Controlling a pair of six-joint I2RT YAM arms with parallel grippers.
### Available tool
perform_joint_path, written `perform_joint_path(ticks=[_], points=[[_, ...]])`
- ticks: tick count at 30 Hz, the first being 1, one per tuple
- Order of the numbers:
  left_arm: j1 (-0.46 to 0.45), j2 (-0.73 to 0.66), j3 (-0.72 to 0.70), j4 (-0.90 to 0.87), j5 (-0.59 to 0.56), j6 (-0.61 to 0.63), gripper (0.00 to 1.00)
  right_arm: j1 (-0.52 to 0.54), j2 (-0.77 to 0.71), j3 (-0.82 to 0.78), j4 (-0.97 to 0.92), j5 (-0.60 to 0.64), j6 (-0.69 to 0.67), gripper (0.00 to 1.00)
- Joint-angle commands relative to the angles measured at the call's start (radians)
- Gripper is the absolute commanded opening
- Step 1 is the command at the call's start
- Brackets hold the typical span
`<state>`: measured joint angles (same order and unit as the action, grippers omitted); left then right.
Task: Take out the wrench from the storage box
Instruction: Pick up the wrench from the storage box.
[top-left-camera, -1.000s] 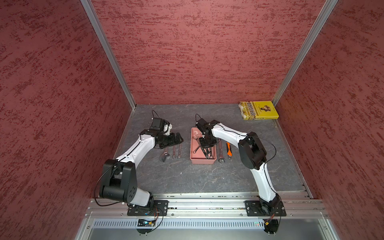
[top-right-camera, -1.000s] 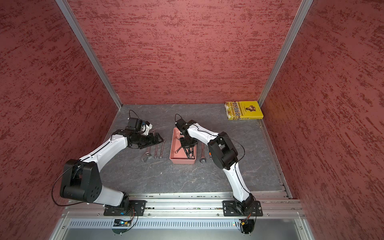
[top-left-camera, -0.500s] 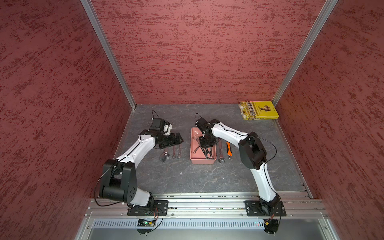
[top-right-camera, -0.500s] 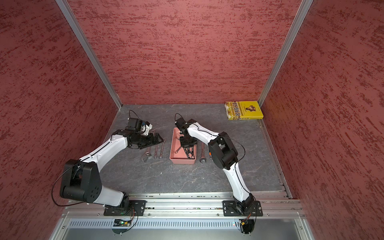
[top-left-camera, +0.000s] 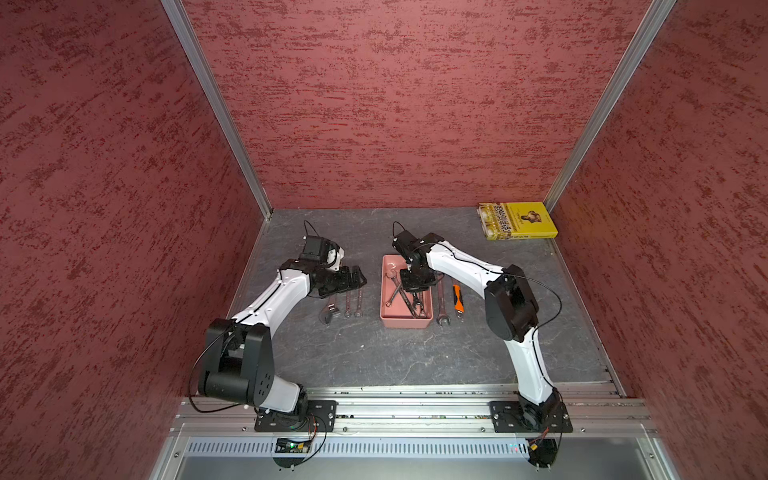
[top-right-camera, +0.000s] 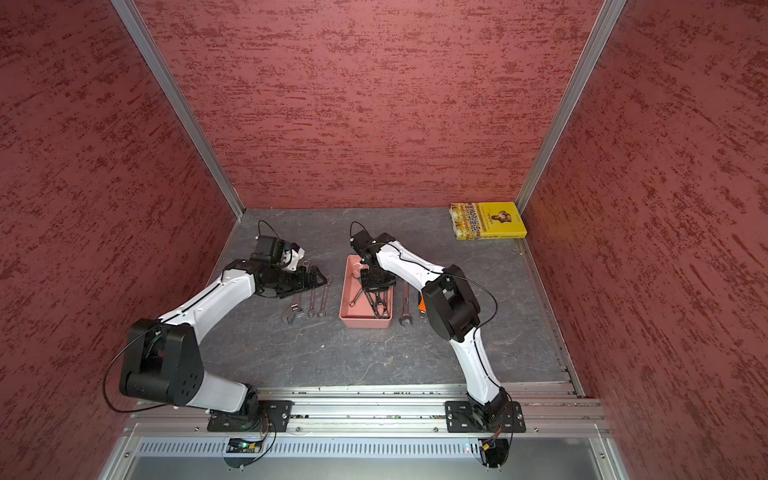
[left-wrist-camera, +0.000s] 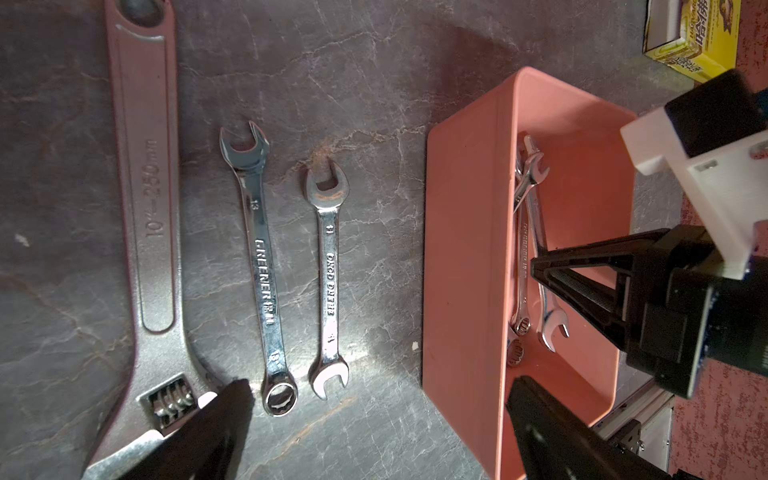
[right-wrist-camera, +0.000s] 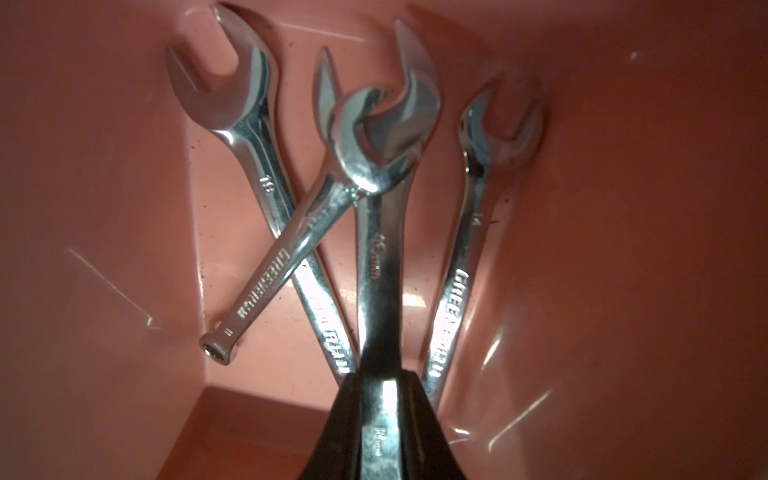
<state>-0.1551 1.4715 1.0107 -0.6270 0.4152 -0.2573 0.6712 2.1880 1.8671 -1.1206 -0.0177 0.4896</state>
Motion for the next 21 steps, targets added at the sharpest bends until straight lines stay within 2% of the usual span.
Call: perform_joint_path(ticks=[1,11,21], points=[[0.006,-0.005,-0.012,0.026,0.016,0.001,1.0,-0.003,-0.058,0.037,-0.054,0.049,-0.009,0.0],[0.006,0.01,-0.006,0.036,0.023,0.003,1.0,-0.013,-0.042,0.09,-0.117,0.125,-0.05,0.0],[0.011,0.025,0.003,0.036,0.027,0.006,1.0,-0.014,-0.064,0.113,-0.163,0.137,-0.059,0.0]])
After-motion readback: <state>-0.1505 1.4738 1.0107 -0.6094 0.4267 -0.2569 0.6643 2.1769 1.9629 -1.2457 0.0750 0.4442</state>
